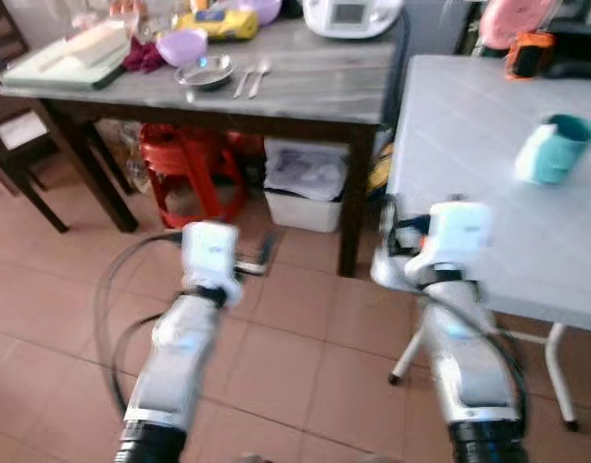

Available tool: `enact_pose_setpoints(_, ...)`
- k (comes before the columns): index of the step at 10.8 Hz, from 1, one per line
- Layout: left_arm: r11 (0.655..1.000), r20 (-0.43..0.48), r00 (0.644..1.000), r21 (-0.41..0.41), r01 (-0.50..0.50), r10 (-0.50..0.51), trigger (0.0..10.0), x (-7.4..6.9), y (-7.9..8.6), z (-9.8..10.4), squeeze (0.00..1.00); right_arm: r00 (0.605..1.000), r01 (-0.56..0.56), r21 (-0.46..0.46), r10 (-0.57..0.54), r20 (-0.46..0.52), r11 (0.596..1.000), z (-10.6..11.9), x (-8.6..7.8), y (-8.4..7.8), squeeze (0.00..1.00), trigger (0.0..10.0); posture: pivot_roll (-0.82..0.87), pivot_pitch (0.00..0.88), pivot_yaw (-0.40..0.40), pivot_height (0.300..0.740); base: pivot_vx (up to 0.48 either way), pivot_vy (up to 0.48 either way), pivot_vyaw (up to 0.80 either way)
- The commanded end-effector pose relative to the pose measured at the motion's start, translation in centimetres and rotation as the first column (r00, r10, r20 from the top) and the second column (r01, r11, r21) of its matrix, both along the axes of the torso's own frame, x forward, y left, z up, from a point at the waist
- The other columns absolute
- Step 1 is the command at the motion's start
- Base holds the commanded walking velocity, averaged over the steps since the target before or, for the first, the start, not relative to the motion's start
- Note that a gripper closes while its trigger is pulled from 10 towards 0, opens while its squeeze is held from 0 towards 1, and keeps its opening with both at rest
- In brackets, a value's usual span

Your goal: Setting the table

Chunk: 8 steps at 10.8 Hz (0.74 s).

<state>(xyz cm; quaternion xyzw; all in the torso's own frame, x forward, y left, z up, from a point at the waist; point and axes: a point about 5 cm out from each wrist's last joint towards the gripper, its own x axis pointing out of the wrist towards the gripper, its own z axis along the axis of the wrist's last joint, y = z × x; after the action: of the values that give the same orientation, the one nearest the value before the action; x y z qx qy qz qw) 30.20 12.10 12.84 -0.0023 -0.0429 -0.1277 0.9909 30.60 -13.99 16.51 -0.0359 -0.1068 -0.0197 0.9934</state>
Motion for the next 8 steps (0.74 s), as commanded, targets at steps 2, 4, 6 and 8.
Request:
enact_pose_setpoints(2,1.0,-0.015,1.0,-0.002,0.013,-0.013,10.0,-0.4,-0.2,-0.4,0.0,0.999,0.036,-0.016,-0.035,0.026,0.999,0.3,-0.7,-0.8,0.0,10.0,0.0,0.115,0.099,0.74,0.0,-0.332,0.0)
enact_pose_setpoints(4,1.0,-0.028,1.0,0.007,0.008,-0.007,10.0,-0.6,-0.1,-0.9,0.0,0.997,0.078,-0.027,-0.077,0.022,0.997,-0.1,-1.5,-2.1,0.0,10.0,0.0,0.118,0.1,0.74,0.0,-0.326,0.0)
enact_pose_setpoints(6,1.0,-0.024,1.0,-0.009,0.009,-0.009,10.0,-0.7,0.1,-1.0,0.0,0.996,0.087,-0.037,-0.086,0.016,0.996,-0.2,-1.5,-2.5,0.0,10.0,0.0,0.119,0.105,0.74,0.0,-0.141,0.0)
enact_pose_setpoints(8,1.0,-0.011,1.0,-0.011,0.022,-0.022,10.0,-0.7,-0.1,-1.0,0.0,0.995,0.099,-0.033,-0.098,0.023,0.995,0.0,-1.5,-2.5,0.0,10.0,-0.01,0.119,0.109,0.74,0.0,0.0,0.0)
